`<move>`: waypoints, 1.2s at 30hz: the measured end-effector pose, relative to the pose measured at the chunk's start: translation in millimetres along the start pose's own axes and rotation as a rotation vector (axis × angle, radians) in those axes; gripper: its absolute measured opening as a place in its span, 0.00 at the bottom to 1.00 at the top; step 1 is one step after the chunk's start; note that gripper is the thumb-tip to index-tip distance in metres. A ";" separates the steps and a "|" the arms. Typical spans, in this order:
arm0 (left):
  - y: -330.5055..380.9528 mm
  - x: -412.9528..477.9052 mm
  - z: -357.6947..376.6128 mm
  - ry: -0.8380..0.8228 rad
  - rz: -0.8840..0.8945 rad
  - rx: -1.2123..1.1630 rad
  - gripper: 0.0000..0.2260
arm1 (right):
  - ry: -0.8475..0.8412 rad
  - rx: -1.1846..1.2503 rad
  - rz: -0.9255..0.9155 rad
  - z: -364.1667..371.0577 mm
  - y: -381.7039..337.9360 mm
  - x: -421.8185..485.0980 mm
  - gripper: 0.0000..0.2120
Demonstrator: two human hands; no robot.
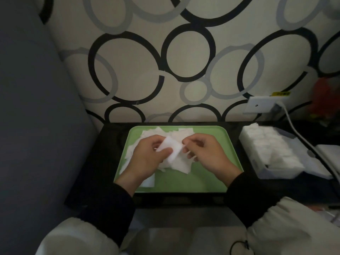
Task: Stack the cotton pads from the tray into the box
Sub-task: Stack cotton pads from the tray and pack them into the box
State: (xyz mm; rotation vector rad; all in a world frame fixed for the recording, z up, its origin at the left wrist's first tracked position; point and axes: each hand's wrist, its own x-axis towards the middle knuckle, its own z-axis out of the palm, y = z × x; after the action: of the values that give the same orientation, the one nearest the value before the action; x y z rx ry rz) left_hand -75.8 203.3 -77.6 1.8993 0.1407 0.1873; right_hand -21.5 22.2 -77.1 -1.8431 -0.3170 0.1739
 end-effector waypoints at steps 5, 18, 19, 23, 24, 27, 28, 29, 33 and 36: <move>-0.9 -0.3 -9.6 0.121 -0.200 -0.236 0.06 | -0.054 -0.527 0.017 -5.7 29.2 1.4 0.06; 0.8 2.7 -8.5 0.119 -0.236 -0.284 0.07 | -0.131 -0.725 0.175 14.8 24.1 3.1 0.17; 0.4 2.7 -9.0 0.118 -0.238 -0.283 0.06 | -0.138 -0.718 0.182 14.8 24.3 3.1 0.15; 0.3 1.9 -8.8 0.116 -0.240 -0.279 0.06 | -0.160 -0.691 0.178 15.3 22.7 2.3 0.03; 0.4 1.7 -8.5 0.114 -0.240 -0.276 0.06 | -0.165 -0.698 0.181 14.8 22.6 2.7 0.02; 0.4 2.0 -8.5 0.107 -0.238 -0.258 0.06 | -0.201 -0.757 0.202 9.7 22.6 4.7 0.03; 0.1 2.1 -8.6 0.103 -0.236 -0.250 0.06 | -0.217 -0.778 0.214 6.2 22.8 5.3 0.03; -0.2 2.0 -8.8 0.100 -0.234 -0.244 0.06 | -0.232 -0.801 0.224 1.9 22.9 5.7 0.03; -0.5 1.5 -8.9 0.092 -0.231 -0.232 0.06 | -0.268 -0.919 0.261 -17.9 22.3 6.8 0.02; 0.4 1.8 -7.2 0.084 -0.224 -0.227 0.06 | -0.257 -0.962 0.312 -29.4 20.8 6.1 0.16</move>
State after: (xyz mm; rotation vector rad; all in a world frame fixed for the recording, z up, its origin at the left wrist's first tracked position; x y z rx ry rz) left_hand -75.5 210.2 -74.8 1.6364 0.3718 0.1249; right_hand -4.8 -8.4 -88.1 -2.8316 -0.3131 0.5476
